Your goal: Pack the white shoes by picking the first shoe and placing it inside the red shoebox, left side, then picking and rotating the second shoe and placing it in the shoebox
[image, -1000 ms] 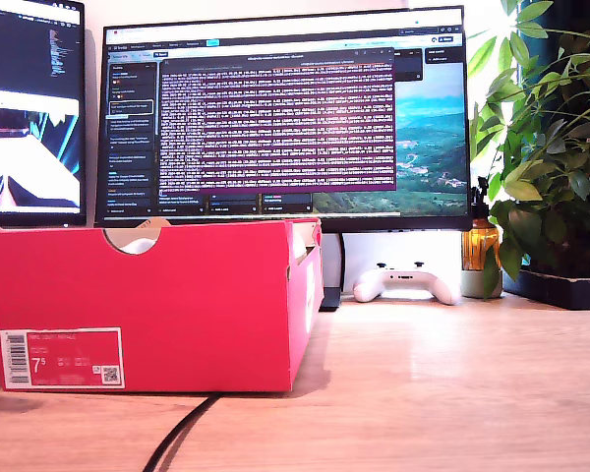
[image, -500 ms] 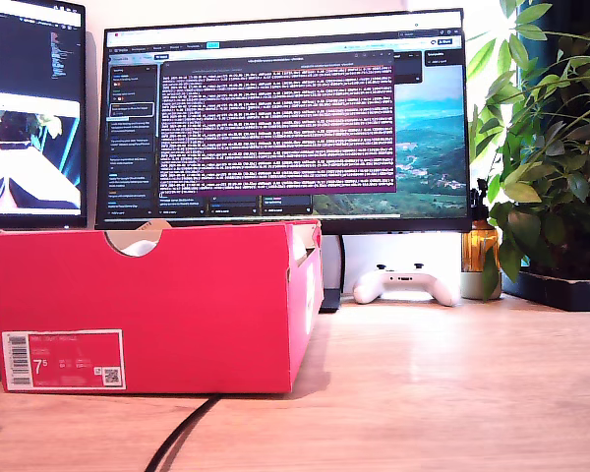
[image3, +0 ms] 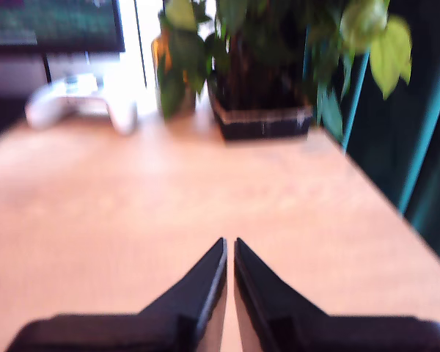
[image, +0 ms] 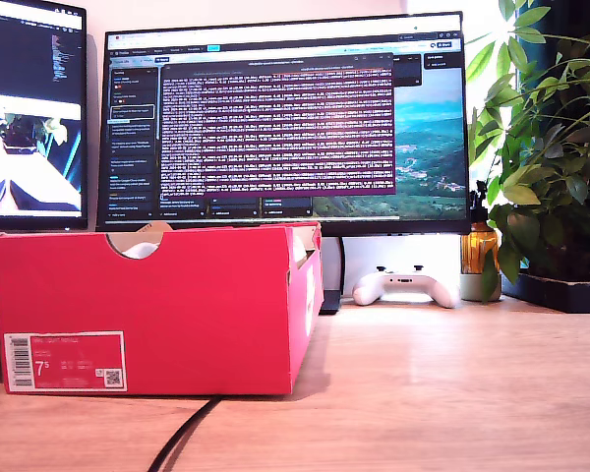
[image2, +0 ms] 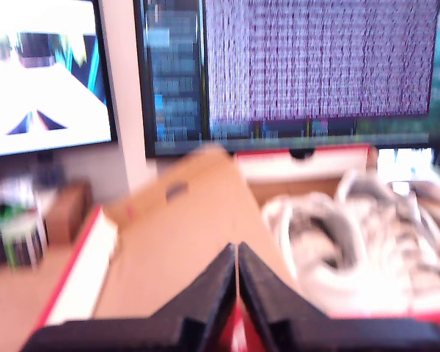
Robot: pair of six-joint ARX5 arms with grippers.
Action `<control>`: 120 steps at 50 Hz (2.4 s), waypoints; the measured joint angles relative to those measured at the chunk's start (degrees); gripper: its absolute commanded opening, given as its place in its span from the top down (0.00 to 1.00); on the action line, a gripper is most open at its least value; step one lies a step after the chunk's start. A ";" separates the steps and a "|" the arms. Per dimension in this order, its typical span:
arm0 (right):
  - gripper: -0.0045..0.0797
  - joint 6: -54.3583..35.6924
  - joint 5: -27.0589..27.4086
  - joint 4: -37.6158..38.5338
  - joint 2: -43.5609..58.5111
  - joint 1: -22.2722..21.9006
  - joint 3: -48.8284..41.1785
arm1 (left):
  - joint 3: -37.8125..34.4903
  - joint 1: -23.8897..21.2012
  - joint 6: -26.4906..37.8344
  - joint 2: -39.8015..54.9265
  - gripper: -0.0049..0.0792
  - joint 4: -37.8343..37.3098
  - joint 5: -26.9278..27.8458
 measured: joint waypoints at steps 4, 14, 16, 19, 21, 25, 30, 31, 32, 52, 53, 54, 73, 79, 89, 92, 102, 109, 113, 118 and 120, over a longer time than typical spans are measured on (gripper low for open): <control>0.96 0.87 0.17 -3.78 0.02 0.00 -0.02 | 0.00 0.00 -1.16 -3.39 0.96 -4.17 0.00; 0.96 7.69 -0.15 -3.45 0.04 0.13 0.00 | 0.00 -0.31 -3.69 -5.38 0.96 -12.83 0.50; 0.96 8.20 -0.24 -1.97 0.02 0.20 0.00 | 0.00 -0.37 -3.74 -5.38 0.96 -14.45 0.59; 0.96 8.44 -0.68 0.24 -0.07 0.20 0.00 | 0.02 -0.37 -3.76 -5.38 0.96 -15.15 0.61; 0.96 8.98 -0.96 1.18 -0.20 0.20 0.00 | 0.04 -0.39 -3.76 -5.38 0.96 -15.21 0.61; 0.96 11.30 -1.16 2.38 -0.35 0.20 0.00 | 0.04 -0.42 -3.78 -5.38 0.96 -15.21 0.61; 0.96 13.70 -1.20 2.62 -0.35 0.20 0.00 | 0.04 -0.70 -3.76 -5.38 0.96 -15.26 0.61; 0.96 13.81 -1.18 2.67 -0.35 0.20 0.00 | 0.04 -0.72 -3.76 -5.38 0.96 -15.26 0.61; 0.96 14.10 -1.29 2.69 -0.35 0.20 0.00 | 0.04 -0.74 -3.80 -5.38 0.96 -15.26 0.63; 0.96 9.60 -6.25 2.78 -0.35 0.22 0.00 | 0.07 -0.74 -3.85 -5.38 0.96 -15.28 0.61; 0.96 9.60 -6.25 2.93 -0.35 0.20 0.00 | 0.07 -0.74 -3.85 -5.38 0.96 -15.28 0.61; 0.96 9.35 -6.25 3.23 -0.33 0.20 0.00 | 0.07 -0.74 -3.85 -5.38 0.96 -15.28 0.61; 0.96 8.76 -6.69 3.26 -7.56 -2.40 0.00 | 0.07 -0.74 -3.85 -5.38 0.96 -15.28 0.61; 0.96 8.76 -8.70 0.70 -13.03 -6.21 0.00 | 0.07 -0.74 -3.85 -5.38 0.96 -15.30 0.61; 0.96 8.48 -16.24 -1.95 -13.57 -8.11 0.02 | 0.07 -0.74 -3.85 -5.38 0.96 -15.30 0.61; 0.96 8.48 -18.62 -4.15 -13.57 -8.11 0.00 | 0.07 -0.74 -3.85 -5.38 0.96 -15.30 0.61; 0.96 10.08 -19.71 -4.63 -13.57 -8.09 -0.04 | 0.07 -0.74 -3.85 -5.38 0.96 -15.30 0.59; 0.96 10.03 -19.67 -4.63 -13.57 -8.09 -0.04 | 0.07 -0.74 -3.85 -5.38 0.96 -15.30 0.59; 0.96 10.03 -19.67 -4.63 -13.57 -8.09 -0.04 | 0.07 -0.74 -3.85 -5.38 0.96 -15.30 0.61; 0.96 10.03 -19.67 -4.63 -13.57 -8.09 -0.04 | 0.07 -0.74 -3.85 -5.38 0.96 -15.30 0.61; 0.96 10.03 -19.67 -4.63 -13.57 -8.09 -0.04 | 0.07 -0.74 -3.85 -5.38 0.96 -15.30 0.61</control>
